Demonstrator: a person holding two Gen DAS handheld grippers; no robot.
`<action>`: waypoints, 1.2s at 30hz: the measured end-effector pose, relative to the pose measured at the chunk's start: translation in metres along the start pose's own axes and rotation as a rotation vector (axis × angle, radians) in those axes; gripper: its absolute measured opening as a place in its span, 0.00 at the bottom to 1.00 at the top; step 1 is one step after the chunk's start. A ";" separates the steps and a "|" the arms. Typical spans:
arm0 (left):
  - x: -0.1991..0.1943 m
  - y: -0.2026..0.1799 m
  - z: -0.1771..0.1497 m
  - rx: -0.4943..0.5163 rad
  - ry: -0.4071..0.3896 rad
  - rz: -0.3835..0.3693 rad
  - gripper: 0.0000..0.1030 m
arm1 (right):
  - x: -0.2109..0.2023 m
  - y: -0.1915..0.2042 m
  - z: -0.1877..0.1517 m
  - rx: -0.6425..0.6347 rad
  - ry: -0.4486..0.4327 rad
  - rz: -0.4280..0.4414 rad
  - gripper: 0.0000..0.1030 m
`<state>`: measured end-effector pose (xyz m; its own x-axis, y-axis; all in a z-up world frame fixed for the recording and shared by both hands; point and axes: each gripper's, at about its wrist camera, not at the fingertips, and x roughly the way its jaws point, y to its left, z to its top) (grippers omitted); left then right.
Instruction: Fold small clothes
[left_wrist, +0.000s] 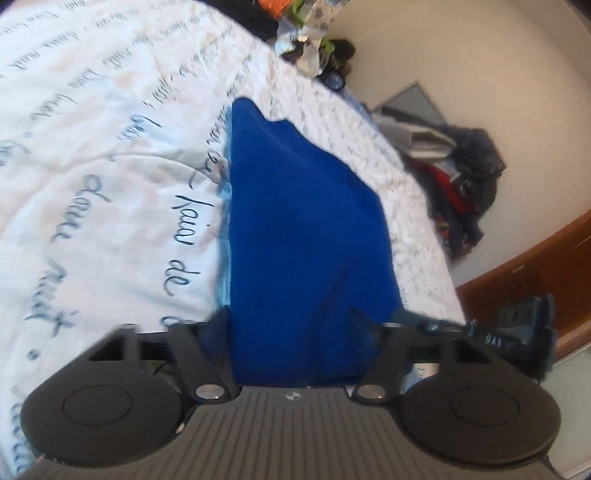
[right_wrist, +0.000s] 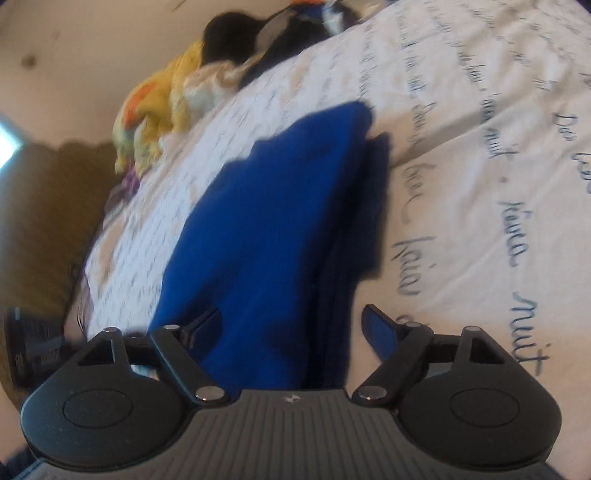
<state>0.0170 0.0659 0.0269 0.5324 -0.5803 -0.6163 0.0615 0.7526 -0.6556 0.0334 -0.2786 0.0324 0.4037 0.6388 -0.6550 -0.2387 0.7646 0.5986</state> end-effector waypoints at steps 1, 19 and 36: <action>0.008 -0.004 0.004 0.009 0.026 0.034 0.12 | 0.006 0.005 0.001 -0.019 0.029 -0.018 0.18; -0.015 -0.100 -0.022 0.566 -0.232 0.239 0.75 | -0.027 0.055 0.038 -0.242 -0.226 -0.143 0.57; 0.057 -0.085 -0.019 0.569 -0.081 0.313 0.68 | 0.056 0.053 0.045 -0.314 -0.072 -0.234 0.62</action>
<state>0.0257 -0.0367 0.0394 0.6582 -0.2985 -0.6911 0.3184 0.9423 -0.1036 0.0829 -0.2059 0.0480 0.5373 0.4453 -0.7162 -0.3871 0.8847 0.2596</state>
